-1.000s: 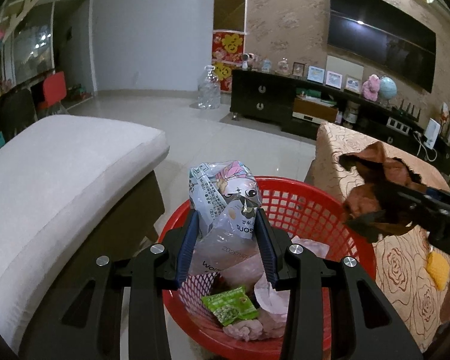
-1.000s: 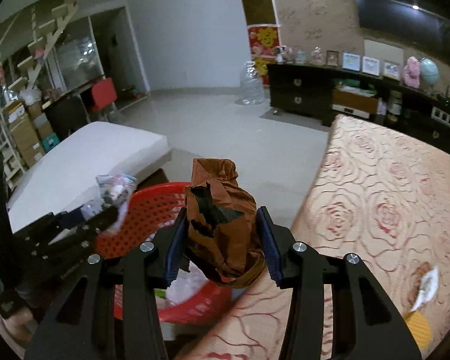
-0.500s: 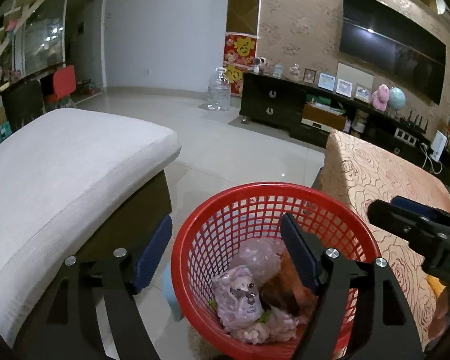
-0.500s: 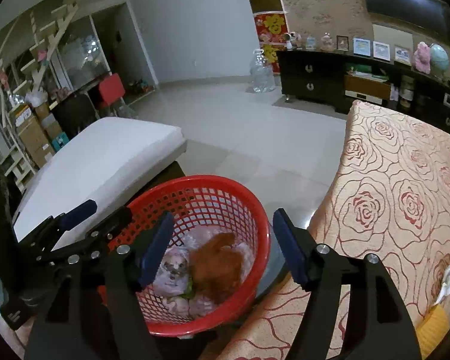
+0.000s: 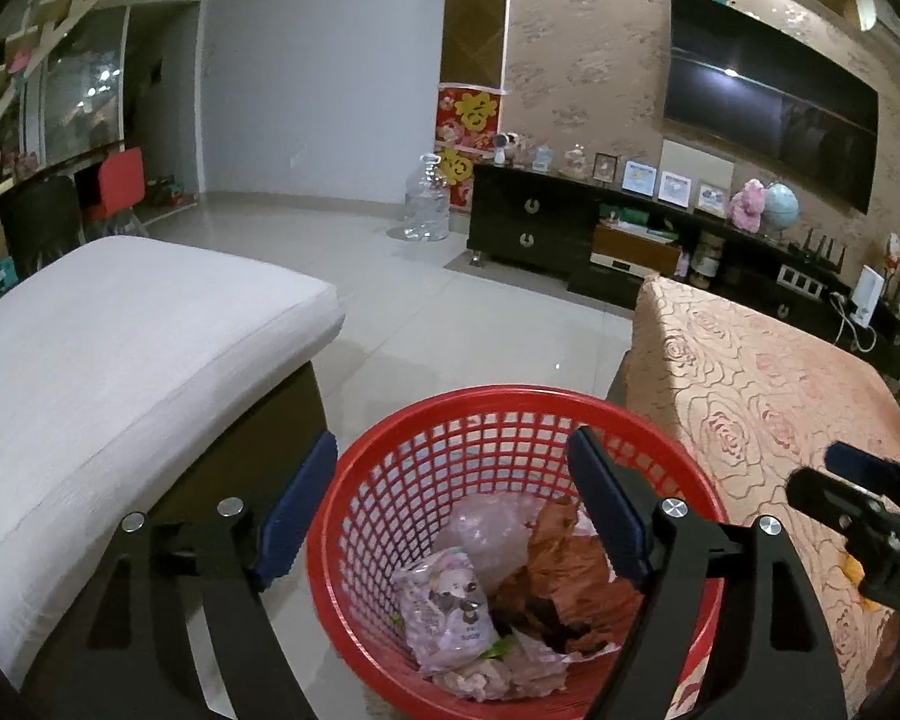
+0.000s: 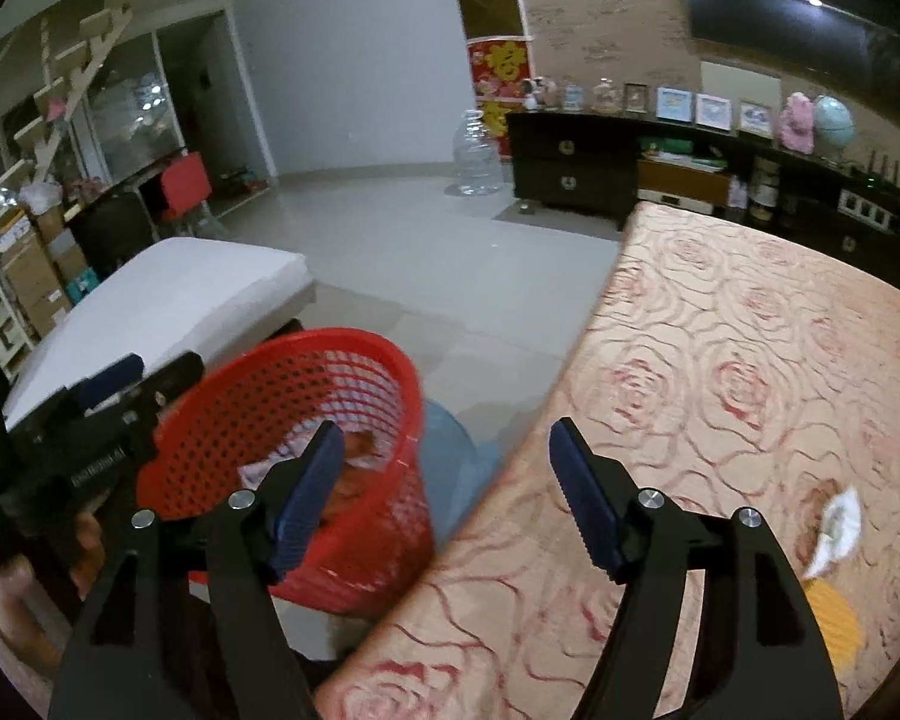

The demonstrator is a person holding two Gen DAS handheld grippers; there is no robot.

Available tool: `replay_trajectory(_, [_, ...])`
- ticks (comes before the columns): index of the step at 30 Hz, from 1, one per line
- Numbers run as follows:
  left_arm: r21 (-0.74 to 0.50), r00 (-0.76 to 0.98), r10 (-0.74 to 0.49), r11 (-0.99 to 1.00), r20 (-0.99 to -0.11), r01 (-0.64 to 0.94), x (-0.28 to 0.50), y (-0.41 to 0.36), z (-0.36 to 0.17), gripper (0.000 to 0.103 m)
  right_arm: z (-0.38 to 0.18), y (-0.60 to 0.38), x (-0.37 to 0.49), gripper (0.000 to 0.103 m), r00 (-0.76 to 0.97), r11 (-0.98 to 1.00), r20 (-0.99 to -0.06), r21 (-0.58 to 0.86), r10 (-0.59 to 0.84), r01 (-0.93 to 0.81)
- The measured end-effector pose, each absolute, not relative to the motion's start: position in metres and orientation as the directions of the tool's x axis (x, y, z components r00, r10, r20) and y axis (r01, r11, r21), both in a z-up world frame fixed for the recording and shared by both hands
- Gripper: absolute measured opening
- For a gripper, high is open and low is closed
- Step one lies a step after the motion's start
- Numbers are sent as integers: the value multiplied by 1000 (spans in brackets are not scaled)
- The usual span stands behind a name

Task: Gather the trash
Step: 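Move both tools back toward the yellow foam mesh and white tissue, then grasp the yellow foam mesh with the right tool and lift it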

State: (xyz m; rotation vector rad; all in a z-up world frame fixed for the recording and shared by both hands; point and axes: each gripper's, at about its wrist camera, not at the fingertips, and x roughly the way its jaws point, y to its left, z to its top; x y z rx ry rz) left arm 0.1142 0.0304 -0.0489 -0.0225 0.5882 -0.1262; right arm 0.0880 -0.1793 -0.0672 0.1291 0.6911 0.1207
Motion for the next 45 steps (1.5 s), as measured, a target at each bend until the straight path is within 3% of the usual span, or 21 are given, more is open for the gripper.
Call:
replay_trajectory(16, [-8,824,-165,982,-542,191,102,-8,-48,77,-104,-323,-16,82,758,974,-639,54,-136,221])
replay_trajectory(23, [25,816,-191,970,-546,243,96,-32,-51,77,-126,-351,-26,82,740,965,-662,99,-119,243])
replay_trajectory(34, [38,804,-202,963,-559,268,96,-42,-54,77,-157,-341,3,81,676,981,-730,40,-101,189])
replay_trajectory(45, [22,799,-204,965,-565,262,97,-40,-55,77,-161,-353,-2,42,654,970,-745,38,-132,239])
